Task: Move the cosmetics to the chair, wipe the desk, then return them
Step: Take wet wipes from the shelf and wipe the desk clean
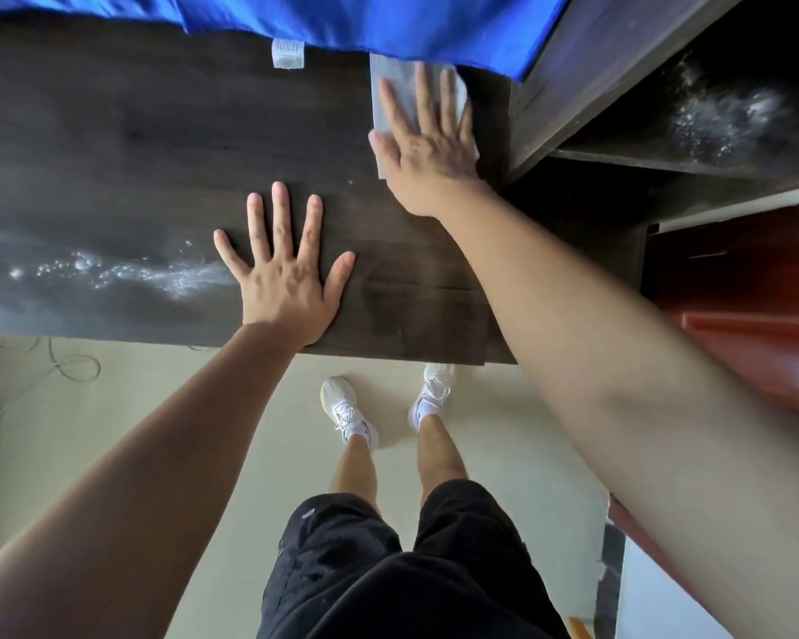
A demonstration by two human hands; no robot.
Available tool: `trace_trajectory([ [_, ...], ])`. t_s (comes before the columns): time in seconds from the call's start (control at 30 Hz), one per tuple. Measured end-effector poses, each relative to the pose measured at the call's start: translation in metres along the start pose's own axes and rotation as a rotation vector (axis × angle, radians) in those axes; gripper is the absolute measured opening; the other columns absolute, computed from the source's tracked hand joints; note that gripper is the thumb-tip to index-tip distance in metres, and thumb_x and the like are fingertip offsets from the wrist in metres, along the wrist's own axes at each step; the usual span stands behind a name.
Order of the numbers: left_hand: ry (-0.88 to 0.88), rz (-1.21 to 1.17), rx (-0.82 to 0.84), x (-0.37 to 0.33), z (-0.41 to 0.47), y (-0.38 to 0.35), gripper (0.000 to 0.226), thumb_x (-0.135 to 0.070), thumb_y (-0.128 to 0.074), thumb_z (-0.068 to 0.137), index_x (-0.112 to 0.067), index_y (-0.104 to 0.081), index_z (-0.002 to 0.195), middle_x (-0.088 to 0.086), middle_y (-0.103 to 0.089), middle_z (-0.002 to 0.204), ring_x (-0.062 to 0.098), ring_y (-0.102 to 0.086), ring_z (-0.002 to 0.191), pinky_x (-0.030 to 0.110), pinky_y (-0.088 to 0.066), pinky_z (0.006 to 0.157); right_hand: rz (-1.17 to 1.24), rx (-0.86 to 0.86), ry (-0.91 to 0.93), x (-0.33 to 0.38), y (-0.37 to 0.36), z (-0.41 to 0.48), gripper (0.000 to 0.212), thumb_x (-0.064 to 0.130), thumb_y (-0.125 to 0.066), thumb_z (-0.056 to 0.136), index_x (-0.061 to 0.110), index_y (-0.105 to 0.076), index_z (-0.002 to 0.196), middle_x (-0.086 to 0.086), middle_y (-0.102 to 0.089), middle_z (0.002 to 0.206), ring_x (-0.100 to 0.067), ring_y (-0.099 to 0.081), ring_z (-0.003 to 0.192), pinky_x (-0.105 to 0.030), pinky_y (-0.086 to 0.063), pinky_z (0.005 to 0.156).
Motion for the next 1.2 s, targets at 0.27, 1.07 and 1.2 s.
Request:
trace_trajectory([
  [0.27, -0.014, 0.01, -0.027, 0.0, -0.002, 0.0, 0.07, -0.07, -0.013, 0.097, -0.034, -0.003, 0.156, 0.005, 0.003, 0.165, 0.031, 0.004, 0.151, 0.071, -0.002, 0.111, -0.085, -0.01, 0.259, -0.002, -0.037, -0.093, 0.063, 0.053, -0.02, 0.104, 0.029, -0.009, 0.161, -0.012, 0.002, 0.168, -0.035, 0.005, 0.154, -0.055, 0.005, 0.123],
  [1.07, -0.005, -0.004, 0.108, 0.0, -0.001, 0.009, 0.071, -0.072, -0.009, 0.096, -0.035, 0.005, 0.155, 0.004, 0.014, 0.164, 0.031, 0.015, 0.15, 0.071, 0.003, 0.111, -0.07, -0.072, 0.154, -0.017, -0.055, -0.138, 0.061, 0.049, -0.019, 0.107, 0.021, -0.014, 0.161, -0.017, -0.004, 0.167, -0.037, 0.001, 0.154, -0.054, -0.008, 0.123],
  [1.2, -0.008, 0.003, 0.119, 0.0, 0.001, 0.009, 0.072, -0.072, -0.009, 0.095, -0.035, 0.004, 0.155, 0.003, 0.014, 0.164, 0.03, 0.015, 0.15, 0.071, 0.004, 0.11, -0.101, -0.042, 0.142, -0.016, -0.051, -0.121, 0.062, 0.051, -0.021, 0.106, 0.027, -0.006, 0.161, -0.015, 0.003, 0.168, -0.035, 0.007, 0.154, -0.052, 0.002, 0.124],
])
Point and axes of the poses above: each hand's wrist, its own z-axis towards the middle knuckle, its own y-axis out of the back of the hand, x = y × z, the point moved 1 cm from there along z, towards the middle knuckle
